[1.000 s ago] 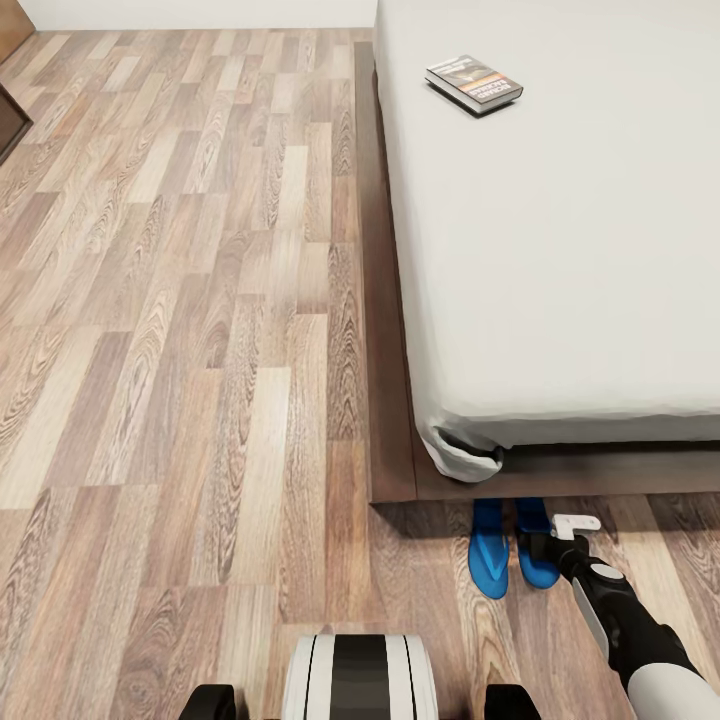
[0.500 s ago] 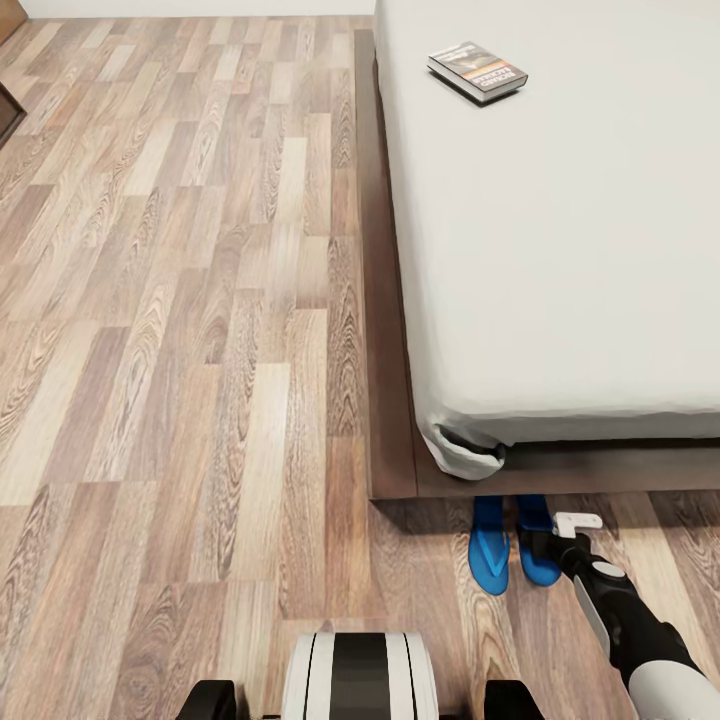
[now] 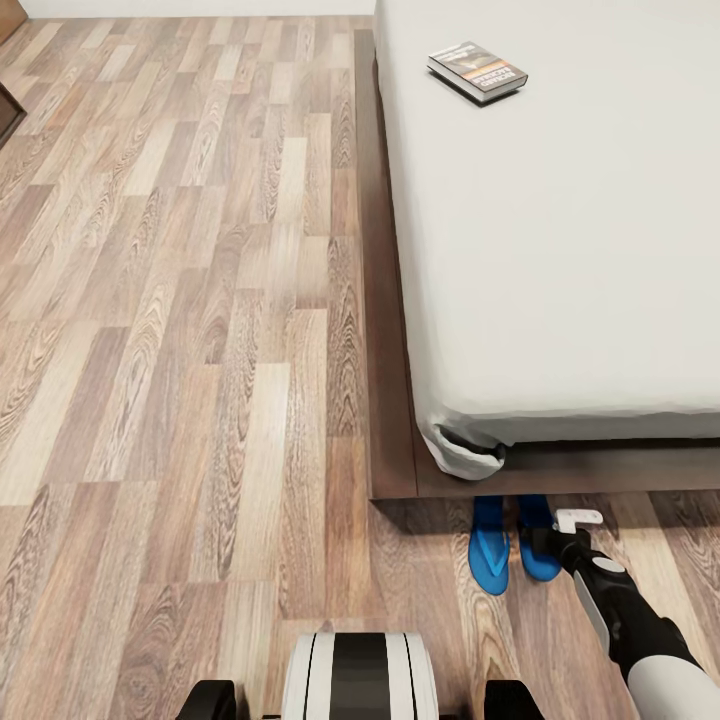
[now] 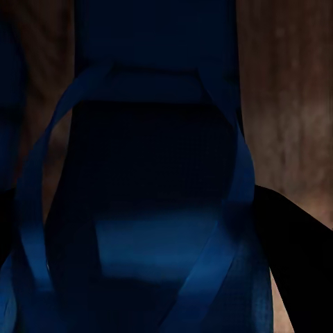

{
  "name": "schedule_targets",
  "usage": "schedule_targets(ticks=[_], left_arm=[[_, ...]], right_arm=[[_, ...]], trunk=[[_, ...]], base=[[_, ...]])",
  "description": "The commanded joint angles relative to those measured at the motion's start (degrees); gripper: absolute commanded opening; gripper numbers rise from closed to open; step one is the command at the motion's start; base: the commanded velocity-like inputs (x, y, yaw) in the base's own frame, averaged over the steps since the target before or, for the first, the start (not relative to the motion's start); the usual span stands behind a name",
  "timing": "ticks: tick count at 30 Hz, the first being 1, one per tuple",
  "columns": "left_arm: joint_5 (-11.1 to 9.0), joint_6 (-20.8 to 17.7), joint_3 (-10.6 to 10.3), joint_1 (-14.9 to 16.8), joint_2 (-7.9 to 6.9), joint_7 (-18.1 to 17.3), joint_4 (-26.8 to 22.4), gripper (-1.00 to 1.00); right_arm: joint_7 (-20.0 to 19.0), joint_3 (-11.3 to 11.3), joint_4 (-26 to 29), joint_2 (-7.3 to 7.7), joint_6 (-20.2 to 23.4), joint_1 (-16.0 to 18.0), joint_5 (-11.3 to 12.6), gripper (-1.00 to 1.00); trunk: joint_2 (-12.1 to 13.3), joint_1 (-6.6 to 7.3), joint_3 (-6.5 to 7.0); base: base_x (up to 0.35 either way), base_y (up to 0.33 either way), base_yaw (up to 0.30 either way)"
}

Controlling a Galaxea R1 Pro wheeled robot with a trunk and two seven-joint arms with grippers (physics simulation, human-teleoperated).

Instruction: In the bedroom, move the book from the bed onto either nightstand, and place the two sandals side by side next to the bed.

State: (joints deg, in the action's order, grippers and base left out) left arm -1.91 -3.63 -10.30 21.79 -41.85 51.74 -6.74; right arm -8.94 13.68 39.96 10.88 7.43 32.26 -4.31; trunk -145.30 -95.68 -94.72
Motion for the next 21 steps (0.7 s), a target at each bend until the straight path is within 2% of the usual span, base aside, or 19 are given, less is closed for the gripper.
schedule_targets(ticks=[1, 10, 21], left_arm=[[-0.20, -0.39, -0.43, 0.01, -0.03, 0.20, -0.04, 1.00], [-0.20, -0.39, -0.43, 0.01, -0.02, 0.20, -0.03, 1.00], [-0.20, -0.33, -0.43, 0.01, 0.00, 0.20, -0.03, 1.00]], right_arm=[[-0.47, 0.29, 0.11, -0.05, 0.30, 0.03, -0.45, -1.00], [-0.47, 1.20, 0.01, -0.14, -2.91, 0.21, -0.43, -1.00], [-0.47, 1.69, -1.74, -0.09, -3.52, 0.25, -0.44, -1.00]], trunk=[[-0.01, 0.01, -0.03], [-0.01, 0.01, -0.03], [-0.01, 0.01, -0.03]], base=[[0.000, 0.000, 0.000], [0.000, 0.000, 0.000], [0.000, 0.000, 0.000]])
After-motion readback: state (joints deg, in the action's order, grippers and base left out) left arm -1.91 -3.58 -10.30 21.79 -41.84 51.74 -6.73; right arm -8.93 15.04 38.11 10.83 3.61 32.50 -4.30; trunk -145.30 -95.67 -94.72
